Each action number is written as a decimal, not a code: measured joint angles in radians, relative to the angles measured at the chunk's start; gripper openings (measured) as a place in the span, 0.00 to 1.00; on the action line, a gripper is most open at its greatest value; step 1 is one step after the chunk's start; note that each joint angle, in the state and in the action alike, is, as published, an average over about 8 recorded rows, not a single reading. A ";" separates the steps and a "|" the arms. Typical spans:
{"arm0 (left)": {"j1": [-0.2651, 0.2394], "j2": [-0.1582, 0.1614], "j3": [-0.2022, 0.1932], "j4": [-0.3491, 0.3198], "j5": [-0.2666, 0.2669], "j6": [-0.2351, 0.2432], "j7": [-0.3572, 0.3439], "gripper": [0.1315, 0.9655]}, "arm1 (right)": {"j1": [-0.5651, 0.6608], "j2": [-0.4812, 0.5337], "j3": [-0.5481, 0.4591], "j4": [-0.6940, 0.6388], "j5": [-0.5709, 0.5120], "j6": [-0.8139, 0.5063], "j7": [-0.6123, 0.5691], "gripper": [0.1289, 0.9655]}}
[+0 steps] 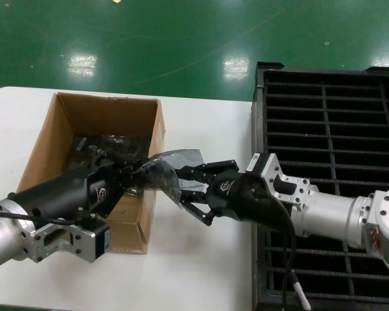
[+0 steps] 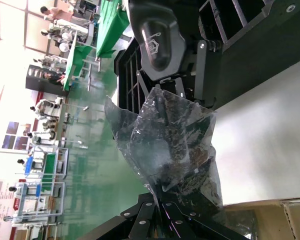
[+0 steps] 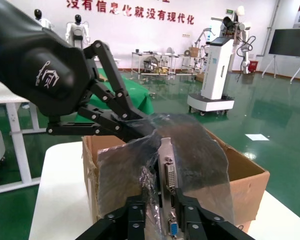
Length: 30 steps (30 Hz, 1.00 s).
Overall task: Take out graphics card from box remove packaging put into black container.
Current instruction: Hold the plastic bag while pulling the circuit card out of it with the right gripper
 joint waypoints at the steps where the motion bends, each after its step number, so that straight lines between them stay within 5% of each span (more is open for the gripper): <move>1: 0.000 0.000 0.000 0.000 0.000 0.000 0.000 0.01 | 0.005 -0.001 0.001 -0.007 0.004 -0.005 -0.002 0.10; 15: 0.000 0.000 0.000 0.000 0.000 0.000 0.000 0.01 | 0.094 -0.043 0.031 -0.164 0.080 -0.110 -0.041 0.31; 30: 0.000 0.000 0.000 0.000 0.000 0.000 0.000 0.01 | 0.128 -0.066 0.045 -0.255 0.128 -0.218 -0.068 0.17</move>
